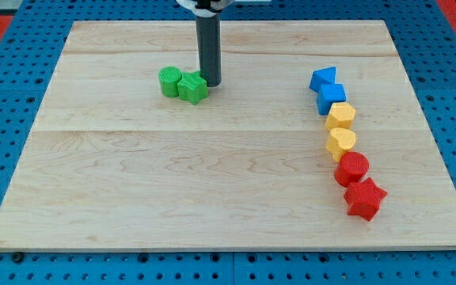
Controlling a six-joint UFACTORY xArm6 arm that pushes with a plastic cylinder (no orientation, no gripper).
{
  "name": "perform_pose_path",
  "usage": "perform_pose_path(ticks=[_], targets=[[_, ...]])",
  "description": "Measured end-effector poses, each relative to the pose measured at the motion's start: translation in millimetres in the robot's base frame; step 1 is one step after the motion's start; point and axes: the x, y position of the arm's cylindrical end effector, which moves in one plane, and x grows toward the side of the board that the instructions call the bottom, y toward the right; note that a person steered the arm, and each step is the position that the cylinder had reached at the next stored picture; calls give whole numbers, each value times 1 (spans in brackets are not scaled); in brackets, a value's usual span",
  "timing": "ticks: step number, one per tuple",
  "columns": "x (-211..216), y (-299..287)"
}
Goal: Push the vertical line of blocks upwards
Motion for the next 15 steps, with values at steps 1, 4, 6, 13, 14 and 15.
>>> perform_pose_path(ticks=[1,4,6,13,14,15], targets=[[22,15],[189,18],[265,72],[274,231],[269,239],[255,219]])
